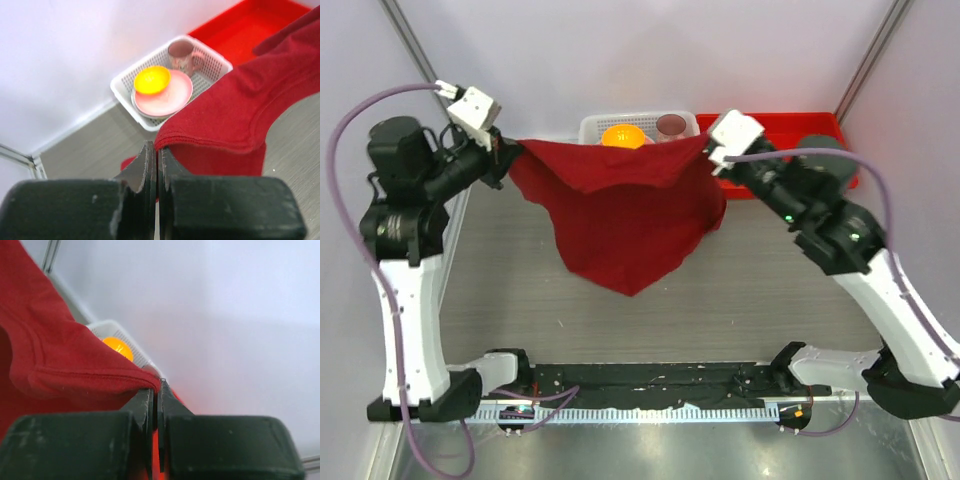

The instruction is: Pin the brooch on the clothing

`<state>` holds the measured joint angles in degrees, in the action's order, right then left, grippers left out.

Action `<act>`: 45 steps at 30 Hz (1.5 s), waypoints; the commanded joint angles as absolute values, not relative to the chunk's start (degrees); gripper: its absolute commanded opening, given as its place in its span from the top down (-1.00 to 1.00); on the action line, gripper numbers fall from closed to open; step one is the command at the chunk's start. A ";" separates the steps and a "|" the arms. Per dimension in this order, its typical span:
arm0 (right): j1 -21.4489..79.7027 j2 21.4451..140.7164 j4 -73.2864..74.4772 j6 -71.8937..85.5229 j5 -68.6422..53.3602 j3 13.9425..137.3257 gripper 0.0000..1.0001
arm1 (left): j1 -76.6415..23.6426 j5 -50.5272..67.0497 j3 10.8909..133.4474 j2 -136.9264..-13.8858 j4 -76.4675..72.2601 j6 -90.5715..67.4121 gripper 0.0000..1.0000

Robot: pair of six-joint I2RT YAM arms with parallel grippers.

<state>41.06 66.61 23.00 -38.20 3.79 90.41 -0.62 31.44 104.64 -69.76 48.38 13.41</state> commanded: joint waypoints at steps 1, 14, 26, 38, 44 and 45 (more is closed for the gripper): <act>41.75 63.11 35.11 -37.96 2.12 104.19 0.99 | -0.26 34.63 108.81 -60.49 49.83 11.86 1.00; 25.87 57.68 46.69 -25.51 -31.69 125.34 0.99 | -0.26 39.98 115.46 -46.14 45.00 2.04 1.00; 13.10 61.87 39.46 -13.88 -21.71 116.04 0.99 | 3.60 32.86 116.56 -61.24 49.12 -4.48 1.00; 13.01 69.95 33.75 -17.13 -11.79 71.55 -0.10 | 1.49 26.22 71.92 -70.57 40.70 7.55 -0.19; 12.92 79.43 41.55 -20.72 -11.15 74.70 -0.92 | 3.69 19.51 72.07 -76.72 42.71 12.02 -0.45; 13.01 80.24 44.36 -21.26 -11.51 75.14 -0.91 | 3.78 20.21 72.16 -77.08 43.58 13.52 -0.45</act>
